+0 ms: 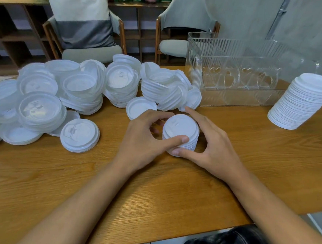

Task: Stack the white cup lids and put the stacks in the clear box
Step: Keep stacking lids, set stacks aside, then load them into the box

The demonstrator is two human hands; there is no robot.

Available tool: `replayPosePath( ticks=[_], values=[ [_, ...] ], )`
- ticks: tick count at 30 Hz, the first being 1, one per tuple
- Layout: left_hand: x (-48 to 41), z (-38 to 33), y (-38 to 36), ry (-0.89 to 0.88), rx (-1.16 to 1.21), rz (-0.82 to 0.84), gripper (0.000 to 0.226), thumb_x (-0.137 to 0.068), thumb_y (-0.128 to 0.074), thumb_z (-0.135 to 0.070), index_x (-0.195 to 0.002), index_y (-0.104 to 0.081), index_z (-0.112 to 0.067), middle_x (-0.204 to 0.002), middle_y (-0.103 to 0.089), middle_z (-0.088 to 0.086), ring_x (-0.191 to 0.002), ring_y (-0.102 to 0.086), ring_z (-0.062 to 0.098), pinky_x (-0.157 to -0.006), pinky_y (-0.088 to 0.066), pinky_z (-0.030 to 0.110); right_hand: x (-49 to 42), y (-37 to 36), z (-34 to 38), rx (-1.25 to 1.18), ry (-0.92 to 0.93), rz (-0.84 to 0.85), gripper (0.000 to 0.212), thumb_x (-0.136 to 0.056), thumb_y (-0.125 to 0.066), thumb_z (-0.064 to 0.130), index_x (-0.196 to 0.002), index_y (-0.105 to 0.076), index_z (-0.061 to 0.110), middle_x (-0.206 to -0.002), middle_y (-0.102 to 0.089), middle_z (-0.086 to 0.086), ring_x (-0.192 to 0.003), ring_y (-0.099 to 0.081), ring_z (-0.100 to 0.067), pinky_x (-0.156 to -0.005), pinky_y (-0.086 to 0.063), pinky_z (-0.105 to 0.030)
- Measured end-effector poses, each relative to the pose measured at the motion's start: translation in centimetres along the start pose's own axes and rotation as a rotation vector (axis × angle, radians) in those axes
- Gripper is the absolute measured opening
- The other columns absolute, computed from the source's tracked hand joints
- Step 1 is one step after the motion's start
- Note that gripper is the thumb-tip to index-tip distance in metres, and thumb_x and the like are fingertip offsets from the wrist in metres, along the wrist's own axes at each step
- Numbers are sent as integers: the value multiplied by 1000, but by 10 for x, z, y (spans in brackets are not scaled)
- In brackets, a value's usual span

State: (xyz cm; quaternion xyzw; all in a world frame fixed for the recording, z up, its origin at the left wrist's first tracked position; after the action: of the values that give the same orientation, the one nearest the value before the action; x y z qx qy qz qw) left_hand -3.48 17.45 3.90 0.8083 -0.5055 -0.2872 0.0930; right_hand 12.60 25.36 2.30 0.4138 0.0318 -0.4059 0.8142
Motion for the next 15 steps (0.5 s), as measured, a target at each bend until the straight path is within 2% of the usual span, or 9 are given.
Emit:
replayPosePath(
  ticks=[3,5,10,13,15],
  values=[
    [-1,2,-3,-8,-19,4,58,-71,-94,-49,-123,-75,-29,-109,-72,-14,-102,-67,8,-85,-56,28,0,0,0,8,10,-6,100,-75,-83,61,-160,-40,28,-142,-56,13,-133,-51,-3,-111,-44,-28],
    [-1,5,-4,-17,-29,28,60,-72,-91,-55,-125,-74,-30,-111,-71,-14,-105,-65,7,-85,-56,28,1,0,0,19,22,-9,98,-75,-81,63,-157,-45,25,-145,-57,11,-135,-51,-4,-113,-45,-33],
    [-1,6,-7,-66,-96,56,68,-74,-84,-63,-129,-71,-27,-116,-67,-14,-110,-61,3,-83,-49,18,1,1,-1,17,3,-7,99,-71,-80,64,-156,-48,23,-149,-57,10,-140,-48,-4,-116,-44,-38],
    [0,6,-7,-107,-172,95,70,-82,-69,-73,-135,-68,-27,-121,-63,-15,-116,-59,3,-93,-49,23,1,1,-1,34,5,-14,98,-73,-80,65,-155,-49,23,-147,-58,11,-138,-49,-3,-115,-44,-35],
    [-1,5,0,-129,-193,80,59,-91,-59,-68,-133,-71,-28,-122,-64,-15,-118,-60,4,-98,-49,28,2,1,-1,53,9,-18,97,-74,-79,66,-155,-49,24,-147,-59,11,-137,-50,-2,-114,-44,-34]
  ],
)
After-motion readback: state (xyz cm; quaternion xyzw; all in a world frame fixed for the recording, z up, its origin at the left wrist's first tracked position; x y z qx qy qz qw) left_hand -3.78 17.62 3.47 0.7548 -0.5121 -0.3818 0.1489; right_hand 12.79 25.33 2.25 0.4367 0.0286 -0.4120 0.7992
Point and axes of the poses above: each hand's wrist, its own x-axis away from the middle knuckle, its own y-axis out of the back of the hand, z = x × y, the point moved 8 cm from there along -x, towards the middle knuckle
